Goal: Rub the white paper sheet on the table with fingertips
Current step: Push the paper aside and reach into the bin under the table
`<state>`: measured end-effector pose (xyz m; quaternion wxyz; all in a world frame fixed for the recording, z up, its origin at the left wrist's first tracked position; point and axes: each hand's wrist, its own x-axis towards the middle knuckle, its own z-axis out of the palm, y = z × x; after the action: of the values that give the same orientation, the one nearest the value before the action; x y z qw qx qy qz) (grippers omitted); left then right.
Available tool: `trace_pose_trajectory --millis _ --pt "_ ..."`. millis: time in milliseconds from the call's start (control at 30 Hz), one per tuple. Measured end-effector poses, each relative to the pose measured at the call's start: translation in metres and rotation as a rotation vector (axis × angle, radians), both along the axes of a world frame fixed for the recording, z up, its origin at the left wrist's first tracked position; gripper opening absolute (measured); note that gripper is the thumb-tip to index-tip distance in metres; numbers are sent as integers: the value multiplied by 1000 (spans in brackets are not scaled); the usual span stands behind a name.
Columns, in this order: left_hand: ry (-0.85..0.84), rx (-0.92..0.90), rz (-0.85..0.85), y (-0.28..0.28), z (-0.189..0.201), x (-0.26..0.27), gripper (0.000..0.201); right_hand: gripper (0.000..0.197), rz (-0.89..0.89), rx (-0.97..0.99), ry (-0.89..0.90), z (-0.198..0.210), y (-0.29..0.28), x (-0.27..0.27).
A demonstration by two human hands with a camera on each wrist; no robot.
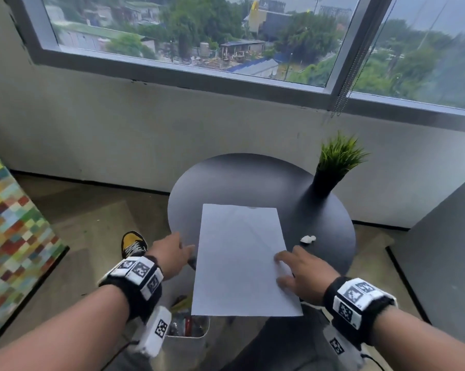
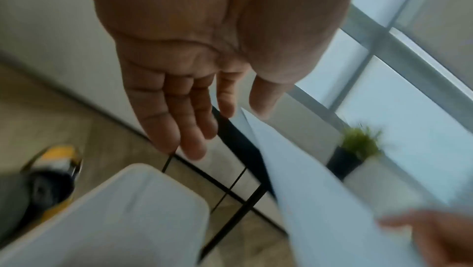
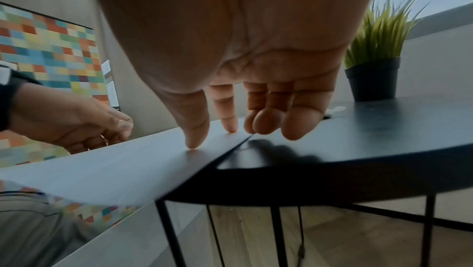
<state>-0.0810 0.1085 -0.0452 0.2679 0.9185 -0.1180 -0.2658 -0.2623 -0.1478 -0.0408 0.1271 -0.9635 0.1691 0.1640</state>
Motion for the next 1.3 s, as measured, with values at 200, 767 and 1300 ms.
trace_pose_trajectory --millis 200,767,1300 --pt "575 -428 308 11 10 -15 36 54 41 5 -21 -3 25 -5" --pt "-281 -666 -105 -1 78 -4 16 51 -341 229 -327 70 -35 15" --pt "-366 -601 -52 -16 49 -1 21 19 -310 451 -737 76 -16 29"
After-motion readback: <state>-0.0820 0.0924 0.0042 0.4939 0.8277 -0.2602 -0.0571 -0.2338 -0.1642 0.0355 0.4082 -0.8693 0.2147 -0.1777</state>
